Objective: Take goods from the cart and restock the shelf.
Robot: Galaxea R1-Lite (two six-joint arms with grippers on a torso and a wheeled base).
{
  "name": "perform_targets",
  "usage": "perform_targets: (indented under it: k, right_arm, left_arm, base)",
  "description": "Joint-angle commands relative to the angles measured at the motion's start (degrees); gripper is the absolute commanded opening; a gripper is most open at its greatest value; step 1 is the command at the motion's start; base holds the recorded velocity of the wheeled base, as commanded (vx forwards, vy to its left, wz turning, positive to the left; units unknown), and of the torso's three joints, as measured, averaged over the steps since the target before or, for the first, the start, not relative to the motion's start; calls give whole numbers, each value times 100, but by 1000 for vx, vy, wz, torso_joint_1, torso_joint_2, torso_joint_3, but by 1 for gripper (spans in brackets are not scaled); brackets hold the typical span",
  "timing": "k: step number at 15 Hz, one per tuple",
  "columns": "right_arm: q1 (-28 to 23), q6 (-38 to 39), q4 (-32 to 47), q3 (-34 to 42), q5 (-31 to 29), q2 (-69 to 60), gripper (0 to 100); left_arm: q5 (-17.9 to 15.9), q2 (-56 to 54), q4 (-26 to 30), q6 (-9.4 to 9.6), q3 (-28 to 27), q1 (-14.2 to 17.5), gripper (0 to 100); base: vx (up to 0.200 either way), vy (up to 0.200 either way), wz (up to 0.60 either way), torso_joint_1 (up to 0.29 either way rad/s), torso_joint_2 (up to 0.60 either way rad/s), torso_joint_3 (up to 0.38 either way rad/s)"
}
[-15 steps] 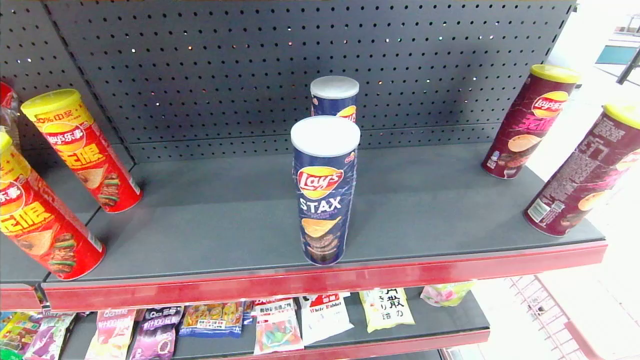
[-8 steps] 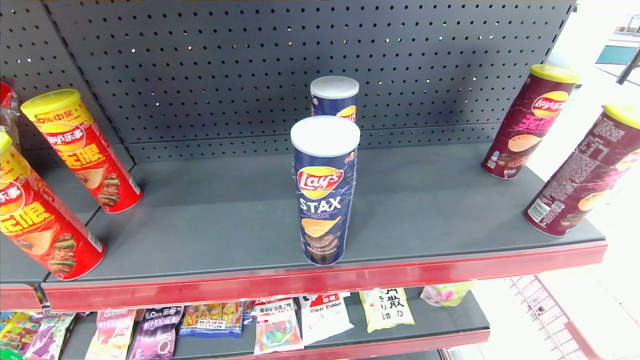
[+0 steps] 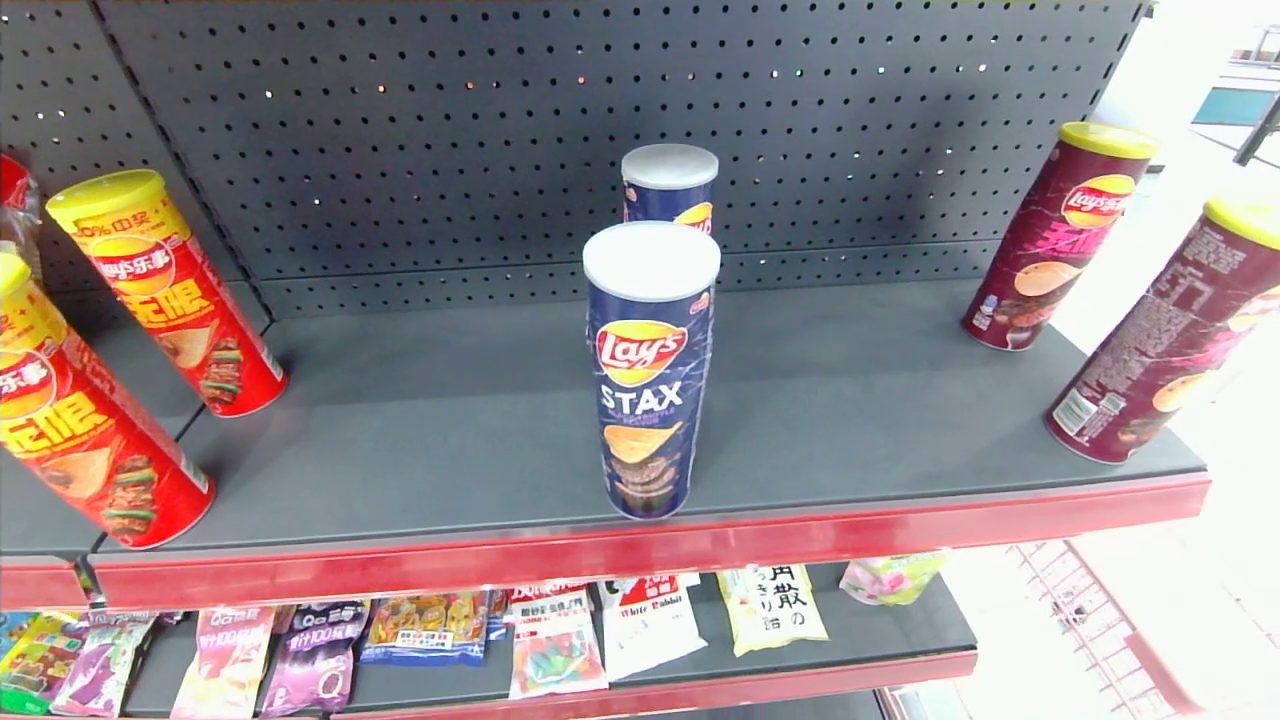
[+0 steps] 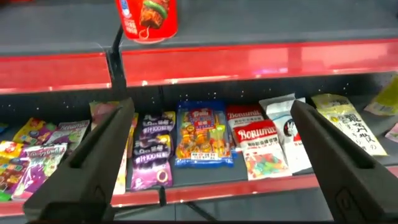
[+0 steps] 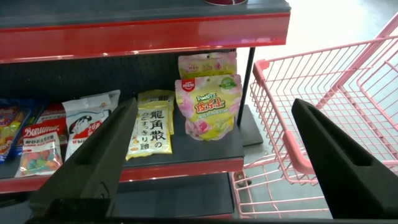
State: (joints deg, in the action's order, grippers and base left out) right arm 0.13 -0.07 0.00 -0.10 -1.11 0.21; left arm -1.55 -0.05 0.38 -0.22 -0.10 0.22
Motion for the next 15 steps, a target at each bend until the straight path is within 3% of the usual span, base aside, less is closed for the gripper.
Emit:
perform_targets:
  k: [1,15]
  right_arm:
    - [4,-1,0,1,5,-3,100]
    - [4,-1,0,1,-3,-3,100]
  left_arm:
    - [-3,5,-3,-4,1,4,100]
    - [-3,5,-3,-4,1,4,100]
  base:
    - [0,0,0,0,0,0]
    - [0,0,43,0,1,1]
